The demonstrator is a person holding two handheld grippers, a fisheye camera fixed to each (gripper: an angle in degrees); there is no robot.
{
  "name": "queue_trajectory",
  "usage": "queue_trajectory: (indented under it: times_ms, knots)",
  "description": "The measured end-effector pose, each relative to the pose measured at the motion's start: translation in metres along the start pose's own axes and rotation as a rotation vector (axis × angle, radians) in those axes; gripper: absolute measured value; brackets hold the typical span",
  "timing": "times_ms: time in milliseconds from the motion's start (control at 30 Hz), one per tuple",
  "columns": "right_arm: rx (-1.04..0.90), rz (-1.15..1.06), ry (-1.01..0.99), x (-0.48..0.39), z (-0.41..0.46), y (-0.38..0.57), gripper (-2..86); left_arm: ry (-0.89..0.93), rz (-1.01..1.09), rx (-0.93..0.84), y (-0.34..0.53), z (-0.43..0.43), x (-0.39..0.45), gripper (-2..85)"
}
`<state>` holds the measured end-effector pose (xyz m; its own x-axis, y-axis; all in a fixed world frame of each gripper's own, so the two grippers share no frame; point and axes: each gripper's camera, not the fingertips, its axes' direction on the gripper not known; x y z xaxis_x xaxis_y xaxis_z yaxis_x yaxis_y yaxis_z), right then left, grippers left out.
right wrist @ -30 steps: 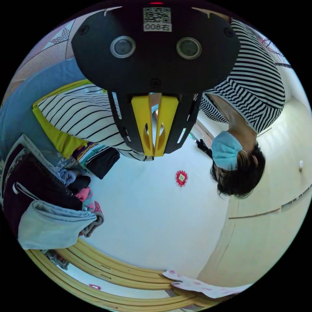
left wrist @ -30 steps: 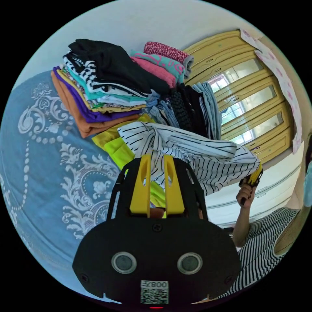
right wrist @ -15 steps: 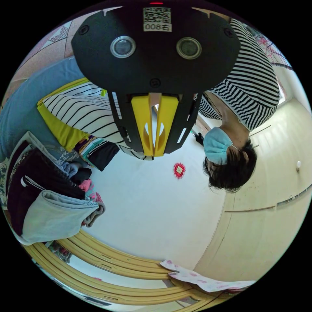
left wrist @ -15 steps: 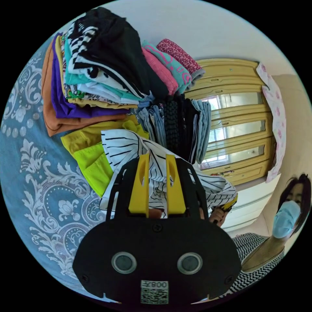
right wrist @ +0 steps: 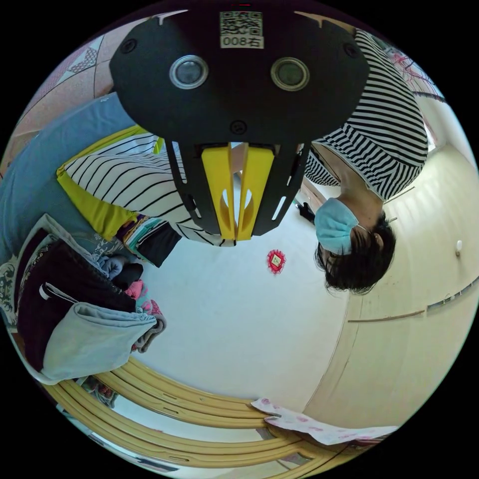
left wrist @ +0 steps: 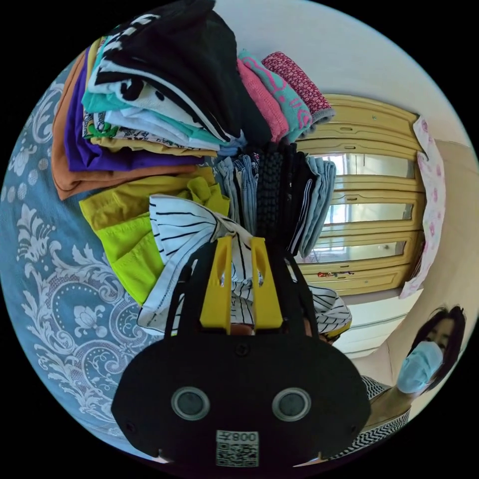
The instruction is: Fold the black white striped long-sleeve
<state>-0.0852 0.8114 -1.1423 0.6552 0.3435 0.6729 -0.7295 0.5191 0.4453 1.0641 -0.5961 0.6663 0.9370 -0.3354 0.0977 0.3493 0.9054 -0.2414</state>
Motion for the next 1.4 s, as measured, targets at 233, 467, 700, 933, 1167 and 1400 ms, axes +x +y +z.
queue_trajectory:
  times_ms: [233, 467, 700, 933, 1167, 1400]
  knots:
    - [0.009, 0.013, 0.027, -0.016, -0.003, -0.024, 0.2, 0.04, 0.004, 0.033, 0.057, -0.068, -0.051, 1.4]
    - [0.02, -0.032, -0.012, -0.057, 0.009, -0.054, 0.2, 0.149, 0.069, 0.09, 0.166, -0.194, -0.08, 0.8]
    - [-0.008, -0.123, -0.09, -0.123, 0.041, -0.082, 0.2, 0.275, 0.193, 0.285, 0.341, -0.391, -0.093, 0.8]
    - [-0.115, -0.226, -0.205, -0.209, 0.113, -0.104, 0.2, 0.268, 0.381, 0.533, 0.566, -0.609, -0.082, 0.7]
    - [-0.182, -0.387, -0.341, -0.323, 0.188, -0.114, 0.2, 0.197, 0.597, 0.698, 0.831, -0.781, -0.063, 0.8]
    - [-0.206, -0.511, -0.413, -0.422, 0.242, -0.115, 0.2, 0.106, 0.857, 0.847, 1.087, -0.888, -0.037, 0.7]
